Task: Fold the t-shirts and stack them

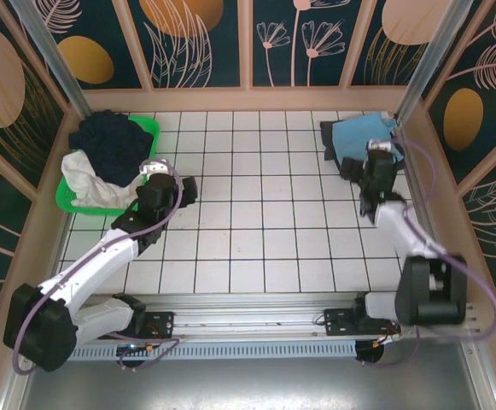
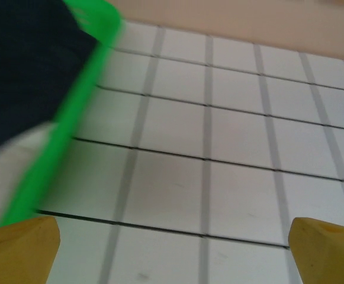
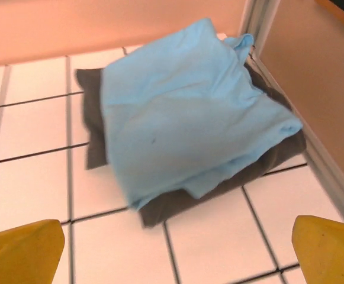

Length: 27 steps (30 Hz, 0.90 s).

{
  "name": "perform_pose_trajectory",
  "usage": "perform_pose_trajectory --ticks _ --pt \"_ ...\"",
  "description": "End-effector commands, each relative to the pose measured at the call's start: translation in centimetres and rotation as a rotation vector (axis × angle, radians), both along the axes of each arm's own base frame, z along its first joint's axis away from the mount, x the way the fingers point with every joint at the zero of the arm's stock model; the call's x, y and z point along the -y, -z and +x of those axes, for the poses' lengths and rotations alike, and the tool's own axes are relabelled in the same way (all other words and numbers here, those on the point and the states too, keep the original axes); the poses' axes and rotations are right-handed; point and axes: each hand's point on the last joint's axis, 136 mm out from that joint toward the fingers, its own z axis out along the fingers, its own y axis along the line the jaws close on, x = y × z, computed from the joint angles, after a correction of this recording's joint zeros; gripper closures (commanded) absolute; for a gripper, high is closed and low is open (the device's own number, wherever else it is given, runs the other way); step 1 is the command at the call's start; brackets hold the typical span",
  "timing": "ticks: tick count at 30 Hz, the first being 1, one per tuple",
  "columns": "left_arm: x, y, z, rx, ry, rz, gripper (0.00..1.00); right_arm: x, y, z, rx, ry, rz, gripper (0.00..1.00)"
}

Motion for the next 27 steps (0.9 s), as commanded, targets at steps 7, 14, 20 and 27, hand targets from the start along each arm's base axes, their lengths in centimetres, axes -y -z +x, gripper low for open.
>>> perform_pose_trajectory --ticks 7,14,20,27 --pt "-5.3 4.2 -1.0 0.103 -0.105 0.333 0.01 0.6 1.7 -6.2 0.36 0.052 0.108 0.01" --pt "-7.2 5.6 0.2 0.201 -0.106 0.234 0.01 -0.2 5.0 -3.7 0.246 0.002 0.054 0.01" --pt "-6.7 3.8 1.5 0.335 -0.03 0.179 0.01 -0.5 2.4 -4.0 0.453 -0.05 -0.01 0.01" --pt "-6.1 5.0 4.6 0.25 -0.004 0.201 0.01 -0.4 4.3 -2.7 0.436 -0.033 -0.014 0.01"
